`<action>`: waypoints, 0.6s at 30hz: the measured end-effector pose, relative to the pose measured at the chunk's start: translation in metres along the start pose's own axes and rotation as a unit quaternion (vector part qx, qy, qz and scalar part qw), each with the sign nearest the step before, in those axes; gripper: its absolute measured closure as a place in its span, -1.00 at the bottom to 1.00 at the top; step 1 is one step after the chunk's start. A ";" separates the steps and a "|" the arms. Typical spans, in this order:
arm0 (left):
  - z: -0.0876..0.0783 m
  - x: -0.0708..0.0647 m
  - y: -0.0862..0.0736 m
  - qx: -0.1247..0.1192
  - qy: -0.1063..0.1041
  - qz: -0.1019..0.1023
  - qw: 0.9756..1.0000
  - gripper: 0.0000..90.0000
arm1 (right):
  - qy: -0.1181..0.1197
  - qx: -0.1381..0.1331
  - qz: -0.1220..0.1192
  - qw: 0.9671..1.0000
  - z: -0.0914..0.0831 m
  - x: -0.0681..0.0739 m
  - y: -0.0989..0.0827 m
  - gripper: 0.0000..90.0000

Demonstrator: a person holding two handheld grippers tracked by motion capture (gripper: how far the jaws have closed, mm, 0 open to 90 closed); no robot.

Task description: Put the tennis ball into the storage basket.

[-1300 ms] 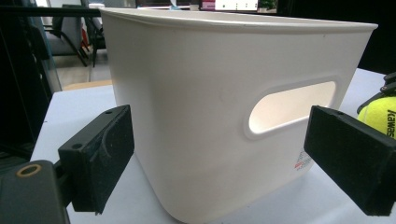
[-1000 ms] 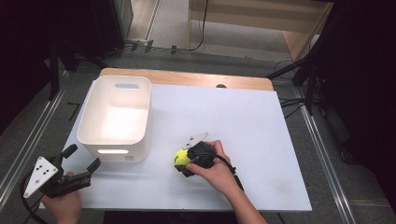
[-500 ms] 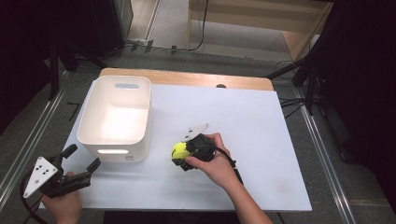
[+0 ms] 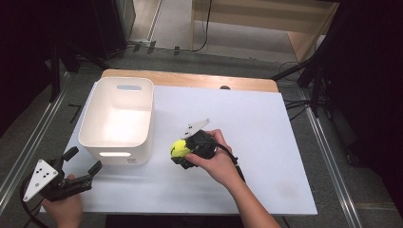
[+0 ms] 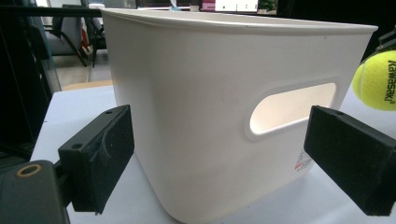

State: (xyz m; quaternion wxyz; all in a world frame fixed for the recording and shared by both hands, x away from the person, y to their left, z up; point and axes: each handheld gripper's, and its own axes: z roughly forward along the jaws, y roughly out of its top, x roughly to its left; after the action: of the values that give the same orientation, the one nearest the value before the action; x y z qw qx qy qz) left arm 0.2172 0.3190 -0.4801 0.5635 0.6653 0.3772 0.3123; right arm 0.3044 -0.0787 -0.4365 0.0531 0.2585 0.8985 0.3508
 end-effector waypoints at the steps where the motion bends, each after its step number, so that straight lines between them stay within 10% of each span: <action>1: 0.000 0.000 0.000 0.000 0.000 0.000 1.000 -0.81 | -0.001 -0.003 -0.001 1.000 0.000 0.000 0.002 -0.47; 18: 0.000 0.000 0.000 0.001 -0.002 0.001 1.000 -0.81 | 0.007 -0.008 -0.008 1.000 -0.005 -0.003 0.017 -0.47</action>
State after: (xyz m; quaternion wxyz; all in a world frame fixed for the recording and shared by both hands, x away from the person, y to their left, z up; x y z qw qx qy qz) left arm 0.2174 0.3188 -0.4801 0.5635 0.6667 0.3757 0.3112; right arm 0.3132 -0.0728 -0.4220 0.0514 0.2488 0.8980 0.3593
